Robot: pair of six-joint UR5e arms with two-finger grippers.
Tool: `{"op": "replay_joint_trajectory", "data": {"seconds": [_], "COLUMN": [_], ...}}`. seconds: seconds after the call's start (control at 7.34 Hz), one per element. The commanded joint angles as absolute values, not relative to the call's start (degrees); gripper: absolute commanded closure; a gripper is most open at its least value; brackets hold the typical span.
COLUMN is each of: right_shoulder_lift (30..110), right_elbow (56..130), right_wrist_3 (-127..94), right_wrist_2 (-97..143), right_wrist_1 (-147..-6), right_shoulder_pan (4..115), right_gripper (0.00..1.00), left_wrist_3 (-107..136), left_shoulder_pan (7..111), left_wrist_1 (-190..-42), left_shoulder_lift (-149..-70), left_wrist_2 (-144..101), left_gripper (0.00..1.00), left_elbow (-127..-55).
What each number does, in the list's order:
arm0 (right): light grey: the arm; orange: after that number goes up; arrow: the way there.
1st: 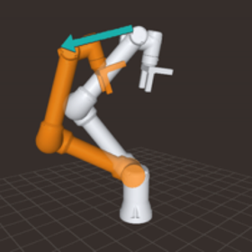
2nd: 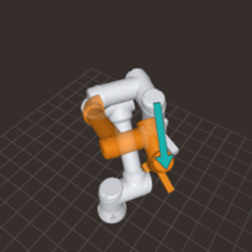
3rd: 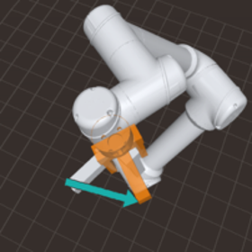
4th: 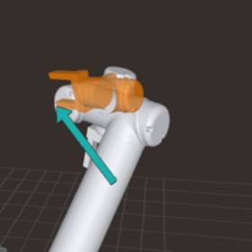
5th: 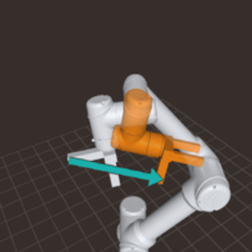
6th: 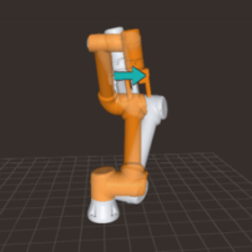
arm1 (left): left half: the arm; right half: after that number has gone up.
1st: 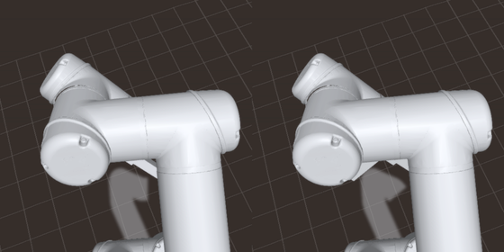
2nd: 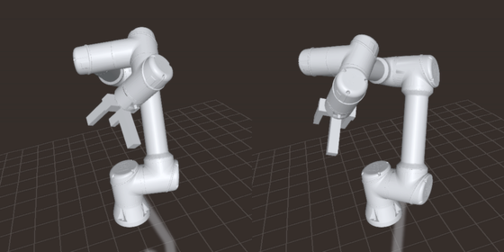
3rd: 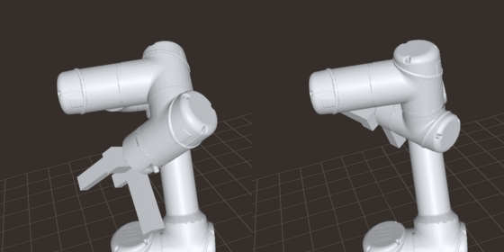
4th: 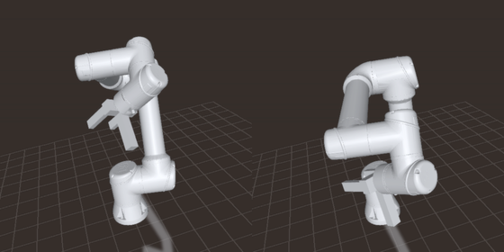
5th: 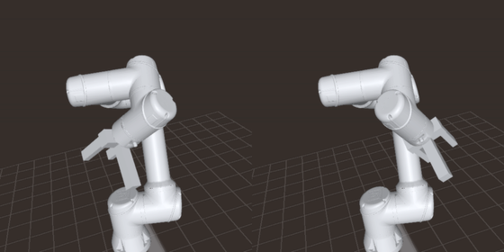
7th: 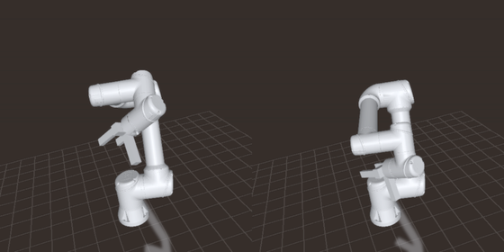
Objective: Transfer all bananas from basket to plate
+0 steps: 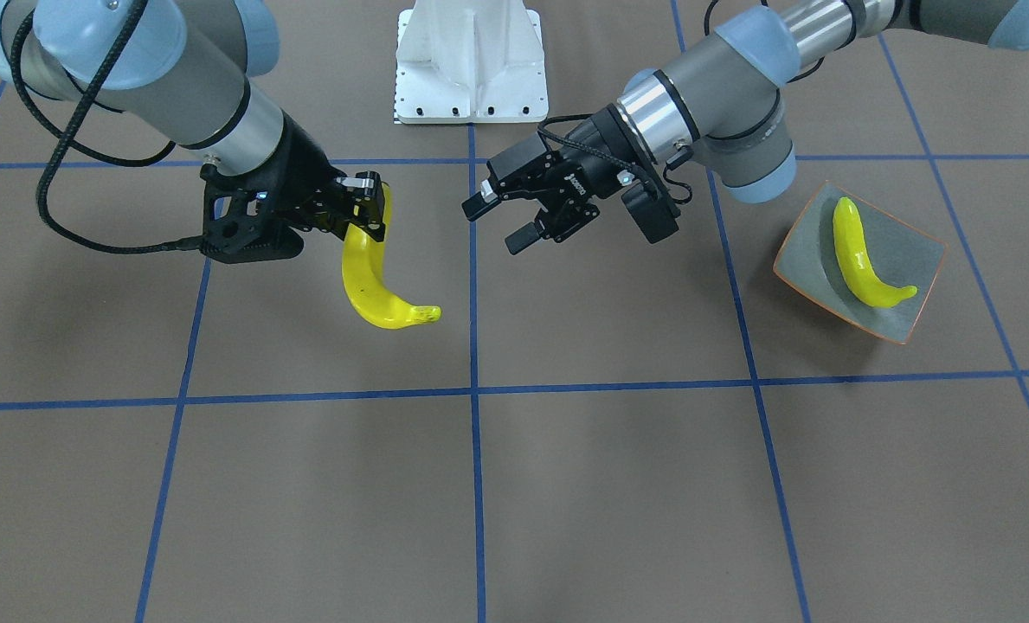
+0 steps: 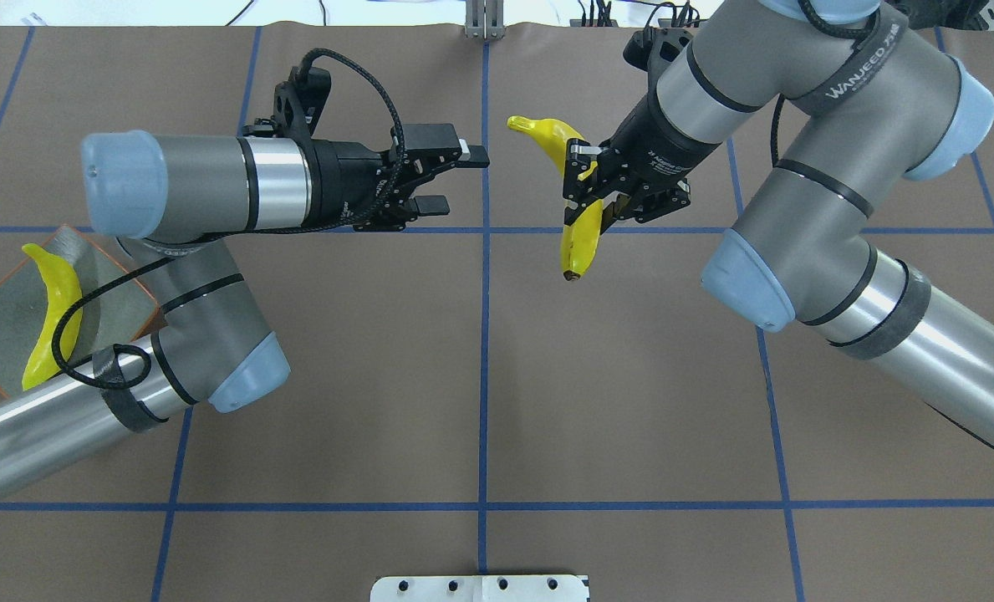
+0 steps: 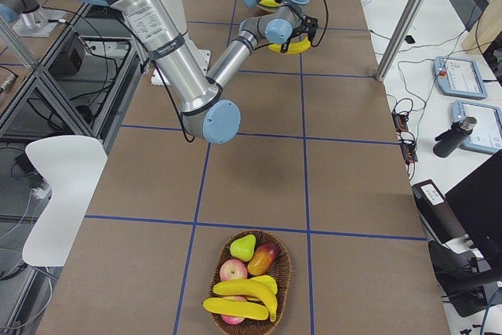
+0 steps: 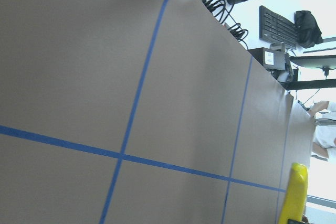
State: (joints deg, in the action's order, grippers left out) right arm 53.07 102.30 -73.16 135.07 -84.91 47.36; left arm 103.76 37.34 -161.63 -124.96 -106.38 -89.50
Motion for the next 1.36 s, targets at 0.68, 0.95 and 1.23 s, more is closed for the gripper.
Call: {"op": "replay_joint_trajectory", "data": {"seconds": [0.68, 0.95, 1.23], "right_shoulder_lift": [50.80, 50.71, 50.89], "right_elbow": [102.39, 102.83, 103.36], "right_wrist_3": [-80.41, -80.51, -80.51], "right_wrist_2": [135.53, 135.62, 135.53], "right_wrist_1": [-81.67, -81.47, -81.47], "right_shoulder_pan": [44.83, 44.82, 44.56], "right_gripper": [1.00, 1.00, 1.00], "left_wrist_3": [103.80, 103.80, 103.80], "left_shoulder_pan": [35.86, 35.86, 35.86], "left_wrist_1": [-161.89, -161.90, -161.89], "left_shoulder_lift": [-129.46, -129.46, -129.46], "left_wrist_2": [-102.66, -102.66, -102.57], "left_gripper": [0.01, 0.01, 0.03], "left_elbow": [-85.52, -85.43, -85.25]}}
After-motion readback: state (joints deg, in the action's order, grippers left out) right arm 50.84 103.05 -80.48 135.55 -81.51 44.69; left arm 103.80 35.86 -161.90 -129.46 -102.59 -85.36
